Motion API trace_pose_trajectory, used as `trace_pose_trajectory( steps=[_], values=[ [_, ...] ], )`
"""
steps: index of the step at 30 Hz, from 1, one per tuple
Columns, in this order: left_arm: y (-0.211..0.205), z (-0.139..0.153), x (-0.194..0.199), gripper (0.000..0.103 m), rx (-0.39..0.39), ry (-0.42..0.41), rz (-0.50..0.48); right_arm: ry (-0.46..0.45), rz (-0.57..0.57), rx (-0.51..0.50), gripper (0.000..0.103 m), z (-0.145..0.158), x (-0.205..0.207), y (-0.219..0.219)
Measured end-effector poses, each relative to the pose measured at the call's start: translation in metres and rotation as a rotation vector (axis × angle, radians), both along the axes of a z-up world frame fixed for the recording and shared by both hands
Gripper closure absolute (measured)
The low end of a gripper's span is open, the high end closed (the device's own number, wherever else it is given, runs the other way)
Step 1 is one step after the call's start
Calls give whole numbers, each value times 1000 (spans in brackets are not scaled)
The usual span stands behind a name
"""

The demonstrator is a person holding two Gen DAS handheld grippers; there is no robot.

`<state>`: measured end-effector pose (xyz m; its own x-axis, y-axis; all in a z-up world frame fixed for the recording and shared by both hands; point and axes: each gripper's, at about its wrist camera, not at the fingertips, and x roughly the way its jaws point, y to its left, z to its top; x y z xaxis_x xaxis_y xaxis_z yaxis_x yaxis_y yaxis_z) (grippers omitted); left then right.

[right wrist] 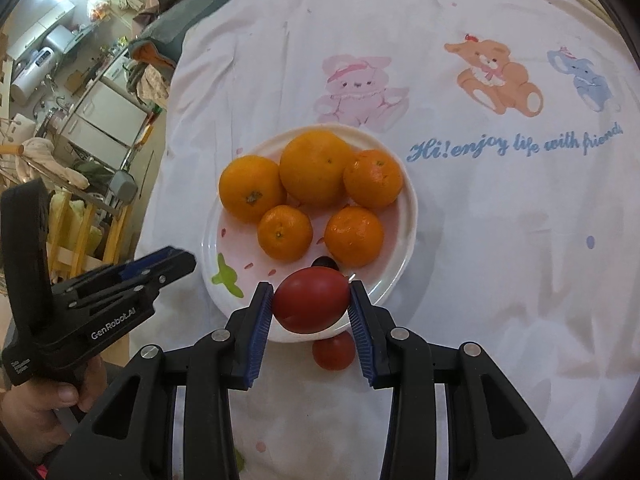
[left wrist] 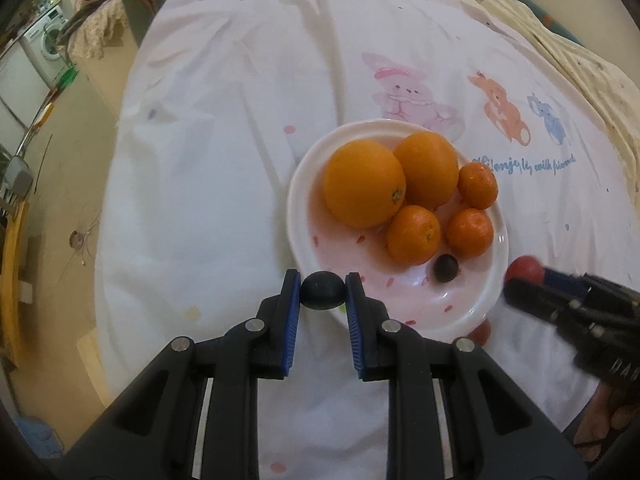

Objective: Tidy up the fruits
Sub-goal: 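Lower the cherry tomato and grape into the plate, opening both tools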

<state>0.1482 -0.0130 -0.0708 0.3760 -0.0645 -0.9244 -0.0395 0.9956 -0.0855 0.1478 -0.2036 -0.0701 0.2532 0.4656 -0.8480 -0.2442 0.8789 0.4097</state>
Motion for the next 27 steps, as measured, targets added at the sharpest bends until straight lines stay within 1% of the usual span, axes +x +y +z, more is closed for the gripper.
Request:
trace_pose_trajectory(
  steps=[4, 8, 10, 12, 19, 21, 22, 23, 25, 26, 27],
  values=[
    [-3, -3, 6, 84, -23, -6, -4, 27, 6, -15, 63, -9, 2, 6],
    [-2, -11, 12, 84, -46, 9, 12, 49, 0, -10, 63, -16, 5, 6],
    [-1, -11, 11, 84, -62, -9, 22, 59, -4, -13, 63, -20, 8, 6],
    [-2, -11, 11, 84, -56, -20, 17, 73, -4, -11, 63, -23, 9, 5],
    [-2, -11, 11, 83, -87, -28, 23, 106, -17, 7, 60, -30, 11, 4],
    [-3, -12, 12, 82, -87, -23, 17, 111, -15, 15, 48, -29, 11, 4],
    [-3, -12, 12, 72, -90, -16, 17, 111, -19, 30, 37, -27, 12, 3],
    [-2, -11, 11, 66, -91, -13, 19, 104, -26, 34, 31, -25, 11, 1],
    [-1, -6, 10, 48, -78, -33, 28, 72, -38, 8, 31, -19, 11, -2],
    [-2, -5, 9, 43, -70, -35, 27, 49, -42, -21, 31, -15, 11, -4],
    [-3, -3, 9, 35, -61, -34, 28, 28, -52, -44, 31, -11, 11, -7]
  ],
)
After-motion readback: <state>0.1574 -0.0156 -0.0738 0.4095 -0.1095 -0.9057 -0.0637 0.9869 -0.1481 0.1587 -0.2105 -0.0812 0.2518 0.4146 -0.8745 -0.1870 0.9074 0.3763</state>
